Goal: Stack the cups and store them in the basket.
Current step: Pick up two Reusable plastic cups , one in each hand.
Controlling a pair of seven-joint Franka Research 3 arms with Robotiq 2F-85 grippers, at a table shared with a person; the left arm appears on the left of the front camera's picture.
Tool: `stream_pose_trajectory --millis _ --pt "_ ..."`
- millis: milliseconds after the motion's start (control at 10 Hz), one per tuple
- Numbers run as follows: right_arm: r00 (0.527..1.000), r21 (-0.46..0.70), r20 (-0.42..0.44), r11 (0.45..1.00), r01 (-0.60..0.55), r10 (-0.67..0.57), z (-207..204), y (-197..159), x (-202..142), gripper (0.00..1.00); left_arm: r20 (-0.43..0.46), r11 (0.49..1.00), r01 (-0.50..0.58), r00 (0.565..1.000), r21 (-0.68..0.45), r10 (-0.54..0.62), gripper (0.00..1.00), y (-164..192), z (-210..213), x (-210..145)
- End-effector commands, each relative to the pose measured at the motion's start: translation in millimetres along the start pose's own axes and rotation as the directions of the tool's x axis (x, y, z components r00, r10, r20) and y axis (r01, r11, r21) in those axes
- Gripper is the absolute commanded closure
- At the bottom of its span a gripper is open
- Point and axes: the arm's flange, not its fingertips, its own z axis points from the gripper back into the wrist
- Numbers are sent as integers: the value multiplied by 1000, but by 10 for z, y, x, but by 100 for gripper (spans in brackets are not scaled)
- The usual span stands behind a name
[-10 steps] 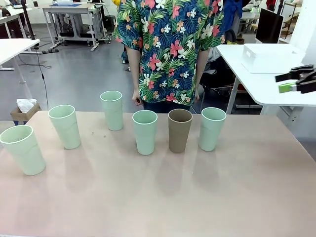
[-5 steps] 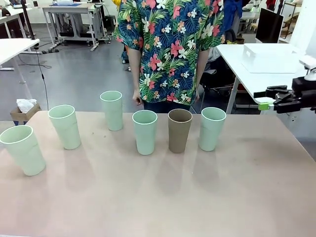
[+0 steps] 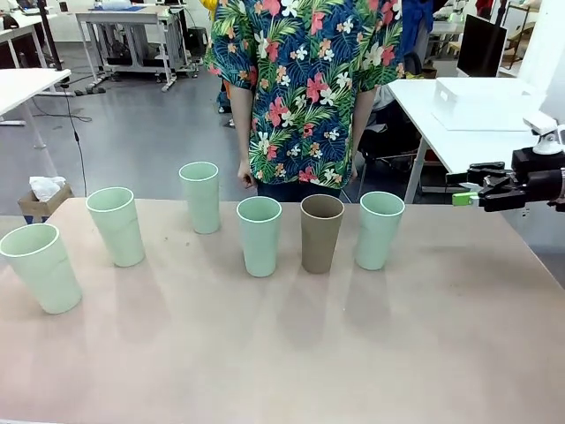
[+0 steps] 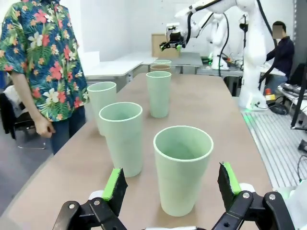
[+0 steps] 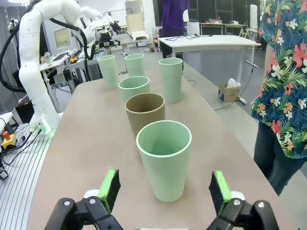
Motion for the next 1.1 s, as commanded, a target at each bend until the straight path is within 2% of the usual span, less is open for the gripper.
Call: stream_pose_trajectory --millis 0,400,500,600,1000 --pt "1000 5 9 1000 1 -1 17 5 4 0 -17 999 19 1000 29 -19 0 -77 18 78" --pt "1000 -1 2 1000 2 -2 18 0 -10 0 -10 1000 9 1000 11 -9 0 2 48 29" --pt "1000 30 19 999 -25 25 -136 -56 -136 0 -34 999 33 999 13 -33 0 70 -61 9" --pt "998 46 50 998 -40 37 -264 -113 -286 0 -38 999 44 998 12 -44 0 93 -104 -88" --pt "981 123 183 988 -90 67 -668 -260 -782 0 52 991 112 993 -67 -108 0 -77 -203 -466"
